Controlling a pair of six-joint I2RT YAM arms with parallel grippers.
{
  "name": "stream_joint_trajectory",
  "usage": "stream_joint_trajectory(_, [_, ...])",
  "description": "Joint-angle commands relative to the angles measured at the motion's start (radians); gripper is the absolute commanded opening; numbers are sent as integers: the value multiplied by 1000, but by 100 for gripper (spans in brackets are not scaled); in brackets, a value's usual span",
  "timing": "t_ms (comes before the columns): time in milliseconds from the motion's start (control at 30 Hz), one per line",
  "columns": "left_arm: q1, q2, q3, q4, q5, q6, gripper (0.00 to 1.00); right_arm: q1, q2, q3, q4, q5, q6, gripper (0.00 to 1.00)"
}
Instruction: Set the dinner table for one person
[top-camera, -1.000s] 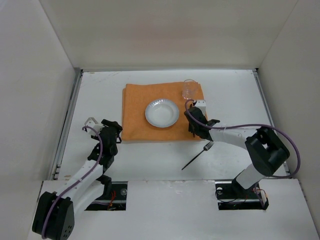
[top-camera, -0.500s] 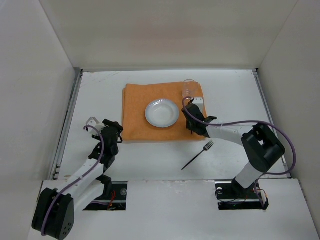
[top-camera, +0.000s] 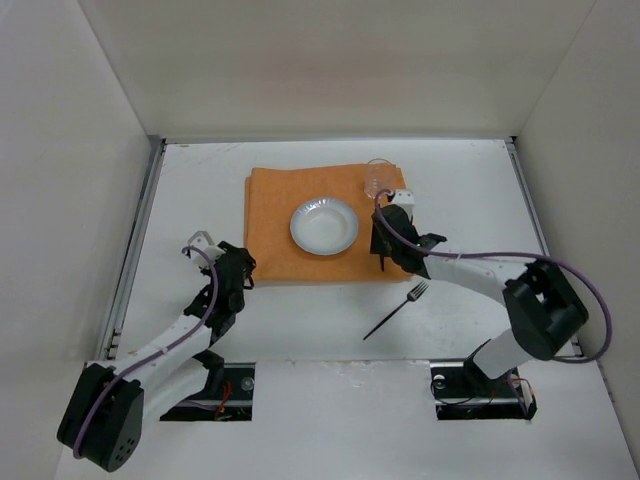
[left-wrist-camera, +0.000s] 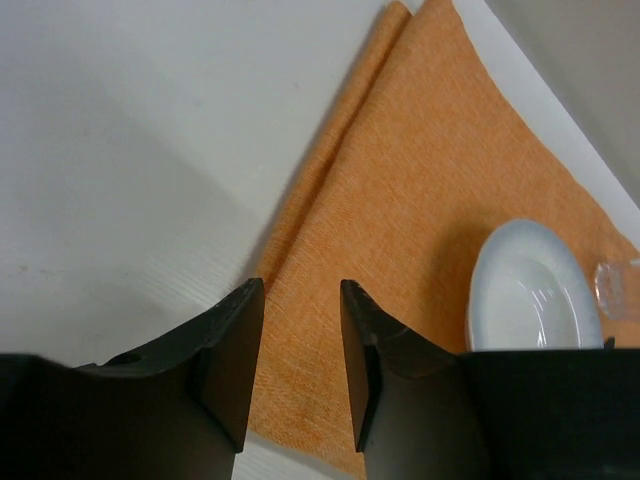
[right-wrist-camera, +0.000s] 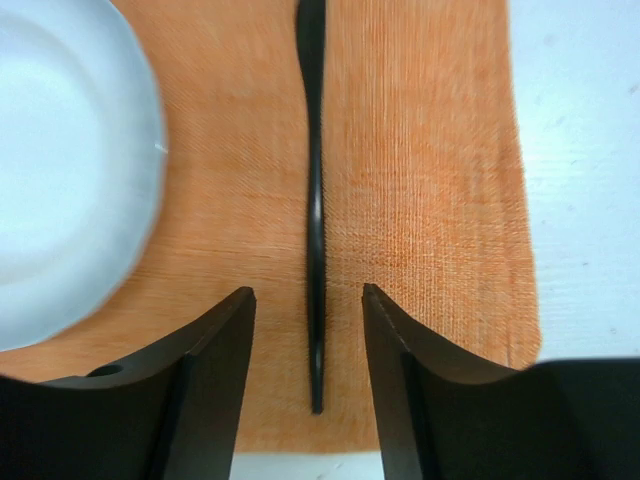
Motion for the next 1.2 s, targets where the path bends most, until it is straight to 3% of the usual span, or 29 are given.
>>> stream_joint_trajectory(0, [-75,0,70,77,21,93,33,0,-182,-5,36,-8,0,55])
stream_joint_trajectory(100, [-180,23,110,109,47,223,32,-41,-298,-28,49,-22,4,55])
stream_joint_trajectory(200, [-311,94,137,195,67,325,34,-107,-393,-65,101,-17,24,48])
stream_joint_trajectory(300, [-463,205,211,208,152,414,40,-175,-483,-97,149,-32,72,19])
stream_joint_trajectory(333, [-500,233,228,206,172,427,41,-195,-509,-107,160,-41,84,12])
stream_joint_trajectory(400, [-582,302,278,198,197,464,44,-230,-555,-131,172,-52,102,9])
stream_joint_trajectory(567, [-742,472,438,102,269,559,53,-296,-625,-215,195,-87,118,13])
stream_joint_trajectory(733, [-840,618,561,4,295,647,48,-359,-698,-306,227,-126,149,27])
stream_joint_trajectory(867, [-889,700,605,-10,279,696,48,-397,-741,-337,238,-186,170,34])
stream_joint_trajectory(1167, [-931,878,685,8,236,765,44,-405,-738,-358,267,-241,184,34])
